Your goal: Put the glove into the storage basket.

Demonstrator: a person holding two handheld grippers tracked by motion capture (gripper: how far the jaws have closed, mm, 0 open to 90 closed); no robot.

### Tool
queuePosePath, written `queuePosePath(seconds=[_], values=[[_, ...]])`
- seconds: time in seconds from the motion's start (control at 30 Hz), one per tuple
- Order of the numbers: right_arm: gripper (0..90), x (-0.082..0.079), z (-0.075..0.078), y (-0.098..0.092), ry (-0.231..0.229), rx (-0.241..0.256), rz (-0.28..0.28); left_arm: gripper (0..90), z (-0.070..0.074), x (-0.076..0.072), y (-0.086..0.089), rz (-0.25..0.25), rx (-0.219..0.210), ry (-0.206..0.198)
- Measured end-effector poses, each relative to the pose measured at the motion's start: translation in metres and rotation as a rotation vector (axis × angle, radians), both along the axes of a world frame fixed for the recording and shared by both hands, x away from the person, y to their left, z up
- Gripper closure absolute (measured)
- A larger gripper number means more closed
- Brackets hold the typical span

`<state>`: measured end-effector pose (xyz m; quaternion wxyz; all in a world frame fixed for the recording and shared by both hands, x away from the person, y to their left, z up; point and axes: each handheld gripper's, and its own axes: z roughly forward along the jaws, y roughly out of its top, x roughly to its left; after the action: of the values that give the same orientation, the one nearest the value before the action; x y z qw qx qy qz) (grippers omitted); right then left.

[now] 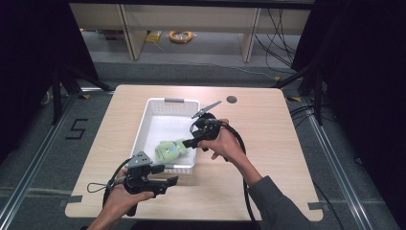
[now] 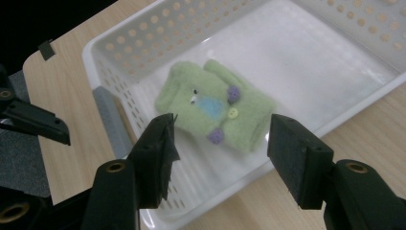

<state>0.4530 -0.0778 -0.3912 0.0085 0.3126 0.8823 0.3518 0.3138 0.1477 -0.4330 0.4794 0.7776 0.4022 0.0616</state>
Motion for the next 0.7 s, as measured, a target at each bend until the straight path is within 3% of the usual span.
queuePosePath(seconds=[0.17, 0.47, 0.5, 0.57, 0.63, 0.67, 0.7], values=[[41.6, -0.01, 0.003, -0.009, -0.011, 0.017, 0.007, 24.8, -0.005, 0.0, -0.004, 0.004, -0.013, 0.013], [38.9, -0.019, 0.005, -0.026, -0.021, 0.066, 0.005, 20.7, -0.005, -0.003, -0.006, 0.003, -0.001, -0.002], [38.7, -0.021, 0.005, -0.028, -0.041, 0.067, 0.0, 20.2, -0.006, -0.003, -0.006, -0.003, 0.002, 0.0], [38.1, -0.024, 0.005, -0.03, -0.026, 0.079, -0.023, 19.7, -0.007, -0.004, -0.008, -0.002, 0.0, -0.001], [37.4, -0.025, 0.006, -0.034, -0.038, 0.073, -0.018, 19.2, -0.008, -0.004, -0.009, 0.003, 0.002, -0.007], [37.1, -0.023, 0.004, -0.036, -0.069, 0.081, 0.02, 18.7, -0.008, -0.004, -0.009, -0.002, 0.005, -0.004], [36.7, -0.027, 0.005, -0.037, -0.048, 0.074, -0.016, 18.4, -0.009, -0.004, -0.009, -0.01, 0.001, 0.001]])
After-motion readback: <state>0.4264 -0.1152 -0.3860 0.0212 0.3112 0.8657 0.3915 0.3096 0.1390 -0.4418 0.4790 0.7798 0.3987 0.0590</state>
